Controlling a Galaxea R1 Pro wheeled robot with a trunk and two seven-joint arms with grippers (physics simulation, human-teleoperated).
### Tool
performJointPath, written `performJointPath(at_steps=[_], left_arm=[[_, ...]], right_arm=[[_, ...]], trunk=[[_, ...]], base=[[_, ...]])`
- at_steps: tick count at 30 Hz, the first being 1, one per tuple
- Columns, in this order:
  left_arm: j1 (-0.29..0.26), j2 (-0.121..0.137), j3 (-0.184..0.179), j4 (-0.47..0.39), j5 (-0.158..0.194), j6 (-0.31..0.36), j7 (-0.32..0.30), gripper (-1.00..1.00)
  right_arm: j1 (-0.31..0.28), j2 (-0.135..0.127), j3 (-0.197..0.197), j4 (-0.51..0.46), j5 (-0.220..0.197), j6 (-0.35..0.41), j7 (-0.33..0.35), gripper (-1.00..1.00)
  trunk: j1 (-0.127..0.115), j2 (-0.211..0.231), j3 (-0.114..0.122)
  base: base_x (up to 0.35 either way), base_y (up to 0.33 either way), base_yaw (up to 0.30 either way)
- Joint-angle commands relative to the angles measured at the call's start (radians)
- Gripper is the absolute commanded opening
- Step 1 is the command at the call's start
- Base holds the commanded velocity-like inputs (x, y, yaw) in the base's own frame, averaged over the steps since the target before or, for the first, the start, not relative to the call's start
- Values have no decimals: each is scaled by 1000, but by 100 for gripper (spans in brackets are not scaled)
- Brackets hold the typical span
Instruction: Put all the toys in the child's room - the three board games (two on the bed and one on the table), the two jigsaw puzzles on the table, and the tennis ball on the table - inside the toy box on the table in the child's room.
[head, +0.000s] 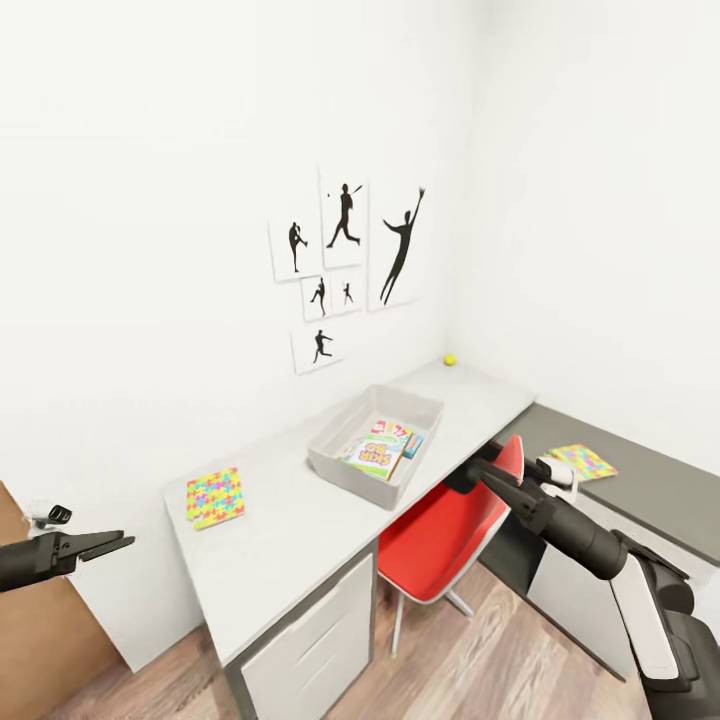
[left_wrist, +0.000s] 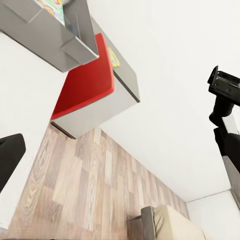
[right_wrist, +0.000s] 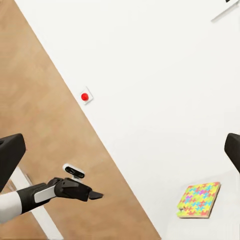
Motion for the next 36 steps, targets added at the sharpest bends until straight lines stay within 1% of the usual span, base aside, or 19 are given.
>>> performJointPath(at_steps=[1, 11, 26, 29, 32, 33, 34, 35, 36], left_arm=[[-2, 1, -7, 1, 6, 11, -3, 100], [-2, 1, -7, 1, 4, 11, -3, 100], [-2, 1, -7, 1, 4, 11, -3, 100], [-2, 1, -7, 1, 4, 10, -3, 100], [-2, 0, -8, 1, 4, 10, -3, 100], [-2, 0, -8, 1, 4, 10, -3, 100], [-2, 0, -8, 1, 4, 10, -3, 100], [-2, -1, -8, 1, 3, 10, -3, 100], [-2, -2, -8, 1, 3, 10, -3, 100]], right_arm=[[-1, 0, 0, 0, -4, 8, 1, 100], [-1, 1, 3, 0, -5, 9, -27, 100], [-1, 3, 7, 0, -4, 9, -35, 100], [-1, 4, 11, 0, -4, 12, -53, 100], [-1, 4, 41, -1, -4, 17, -98, 100], [-1, 4, 68, -2, -4, 19, -129, 100], [-2, 5, 85, -3, -4, 20, -147, 100], [-2, 6, 121, -6, -5, 23, -189, 100], [-3, 9, 163, -9, -6, 28, -245, 100]], trunk=[[1, -2, -1], [1, -2, 16], [1, -2, 40], [1, -2, 45], [1, -2, 50], [1, -2, 52], [1, -2, 53], [1, -2, 55], [1, -2, 56]], base=[[-138, 127, 129], [-62, 37, 129], [-5, 1, 129], [-61, 0, 129], [-90, 0, 129], [-100, 0, 129], [-102, 0, 129], [-103, 0, 129], [-100, 0, 129]])
